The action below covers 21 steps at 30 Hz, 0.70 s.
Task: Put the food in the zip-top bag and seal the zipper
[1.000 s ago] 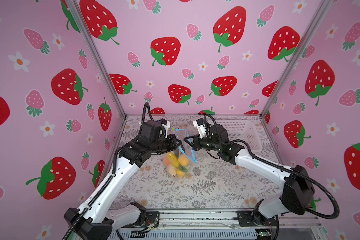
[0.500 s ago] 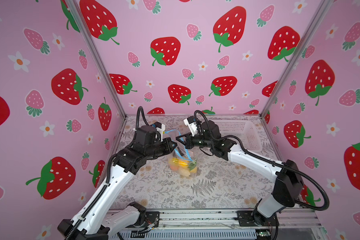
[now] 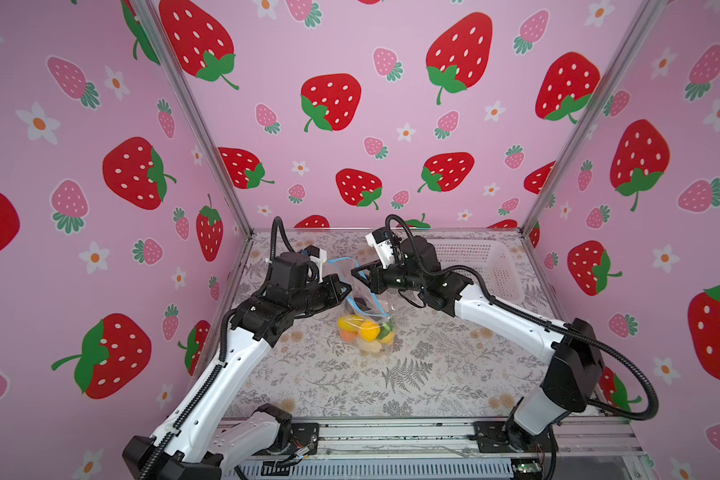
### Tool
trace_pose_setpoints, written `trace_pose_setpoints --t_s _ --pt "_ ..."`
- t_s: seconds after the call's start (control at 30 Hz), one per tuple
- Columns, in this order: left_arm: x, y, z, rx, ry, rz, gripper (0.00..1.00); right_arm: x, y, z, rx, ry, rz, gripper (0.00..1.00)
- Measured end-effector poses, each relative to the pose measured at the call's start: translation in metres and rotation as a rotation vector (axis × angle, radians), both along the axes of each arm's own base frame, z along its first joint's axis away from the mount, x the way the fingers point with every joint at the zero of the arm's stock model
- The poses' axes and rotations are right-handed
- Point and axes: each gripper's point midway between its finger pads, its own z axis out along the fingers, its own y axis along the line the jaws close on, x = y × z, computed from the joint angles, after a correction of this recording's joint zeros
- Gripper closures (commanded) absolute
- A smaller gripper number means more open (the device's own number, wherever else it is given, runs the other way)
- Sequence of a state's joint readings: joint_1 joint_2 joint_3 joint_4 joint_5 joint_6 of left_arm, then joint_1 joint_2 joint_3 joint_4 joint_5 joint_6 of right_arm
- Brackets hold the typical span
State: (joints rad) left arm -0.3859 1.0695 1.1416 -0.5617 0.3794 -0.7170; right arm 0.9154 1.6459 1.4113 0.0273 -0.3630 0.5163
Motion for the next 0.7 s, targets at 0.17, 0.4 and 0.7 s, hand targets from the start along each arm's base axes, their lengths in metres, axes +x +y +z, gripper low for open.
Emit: trace_pose_setpoints --t_s 0.17,0.4,0.7 --pt "-0.002 -0.001 -0.005 -0.013 0.014 0.003 1.00 -0.004 -0.009 0.009 -0.032 -0.078 0.025 0.56" --pt "-0.005 -0.002 -0.004 -0.035 0.017 -0.003 1.00 -0.044 -0.066 0.071 0.028 -0.420 0.052 0.49" --pt "-0.003 -0.004 -0.008 -0.034 0.031 -0.005 1.00 -0.108 -0.133 -0.017 0.031 -0.753 0.098 0.37"
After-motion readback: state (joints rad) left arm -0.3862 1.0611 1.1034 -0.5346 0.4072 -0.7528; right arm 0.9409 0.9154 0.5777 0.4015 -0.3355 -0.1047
